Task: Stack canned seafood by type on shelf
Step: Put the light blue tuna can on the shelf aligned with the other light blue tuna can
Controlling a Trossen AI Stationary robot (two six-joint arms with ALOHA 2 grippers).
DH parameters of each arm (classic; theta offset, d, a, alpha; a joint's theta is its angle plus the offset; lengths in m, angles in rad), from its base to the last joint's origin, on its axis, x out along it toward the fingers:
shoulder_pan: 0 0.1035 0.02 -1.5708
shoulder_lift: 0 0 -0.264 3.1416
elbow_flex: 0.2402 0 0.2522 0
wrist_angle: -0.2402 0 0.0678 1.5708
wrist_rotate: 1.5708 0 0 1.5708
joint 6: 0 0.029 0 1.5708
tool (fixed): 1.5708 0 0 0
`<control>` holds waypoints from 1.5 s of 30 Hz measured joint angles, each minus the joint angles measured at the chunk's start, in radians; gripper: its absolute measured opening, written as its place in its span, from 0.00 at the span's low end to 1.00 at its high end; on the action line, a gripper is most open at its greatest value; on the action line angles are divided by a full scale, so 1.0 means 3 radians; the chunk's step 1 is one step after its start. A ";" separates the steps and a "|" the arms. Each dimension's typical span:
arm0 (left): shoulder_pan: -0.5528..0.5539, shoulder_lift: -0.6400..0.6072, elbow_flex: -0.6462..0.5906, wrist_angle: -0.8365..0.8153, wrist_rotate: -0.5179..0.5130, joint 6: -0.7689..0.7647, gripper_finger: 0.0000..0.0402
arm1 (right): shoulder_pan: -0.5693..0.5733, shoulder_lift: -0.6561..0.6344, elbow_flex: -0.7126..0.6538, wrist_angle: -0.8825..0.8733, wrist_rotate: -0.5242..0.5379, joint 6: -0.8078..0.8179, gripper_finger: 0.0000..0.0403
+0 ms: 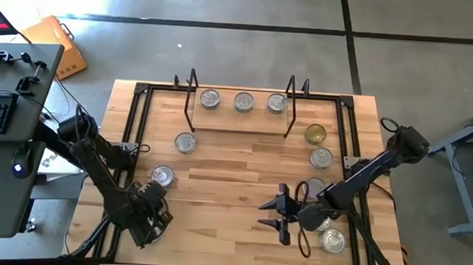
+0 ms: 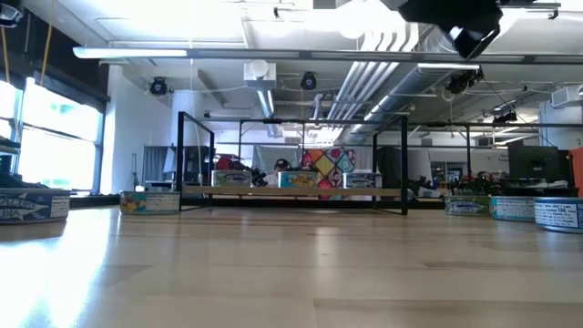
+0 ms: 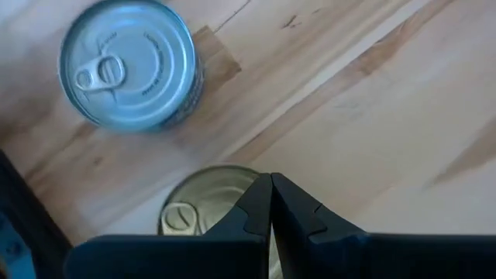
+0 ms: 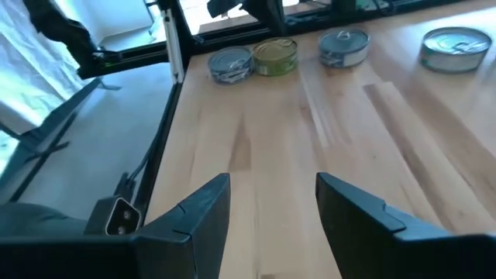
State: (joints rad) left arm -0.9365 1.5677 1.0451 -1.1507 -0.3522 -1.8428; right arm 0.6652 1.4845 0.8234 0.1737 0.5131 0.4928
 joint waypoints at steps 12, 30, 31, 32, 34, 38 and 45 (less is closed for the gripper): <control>-0.0010 0.0000 -0.0003 -0.0054 -0.0043 0.0476 0.00 | -0.0084 0.0096 0.0000 0.0095 0.0211 0.0005 0.46; 0.0344 -0.0001 -0.0224 -0.0279 -0.0939 0.0385 0.00 | -0.0155 0.0097 0.0000 0.0087 0.0223 -0.0012 0.46; 0.0361 -0.0001 -0.0224 -0.0277 -0.0954 0.0429 0.00 | -0.0157 0.0097 0.0000 0.0087 0.0225 -0.0012 0.46; 0.0379 -0.0001 -0.0224 -0.0276 -0.0988 0.0493 0.00 | -0.0158 0.0097 0.0000 0.0087 0.0225 -0.0012 0.46; 0.0417 -0.0001 -0.0224 -0.0251 -0.1129 0.0613 0.00 | -0.0159 0.0097 0.0000 0.0087 0.0226 -0.0012 0.46; 0.0487 -0.0001 -0.0224 -0.0229 -0.1477 0.0815 0.02 | -0.0159 0.0097 0.0000 0.0087 0.0226 -0.0012 0.46; 0.0742 -0.0001 -0.0224 0.0030 -0.1933 0.1421 0.20 | -0.0162 0.0097 0.0000 0.0087 0.0226 -0.0012 0.46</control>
State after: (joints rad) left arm -0.7140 1.5673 0.9779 -1.1419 -0.9320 -1.4166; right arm 0.6167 1.5135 0.8234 0.1997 0.5808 0.4892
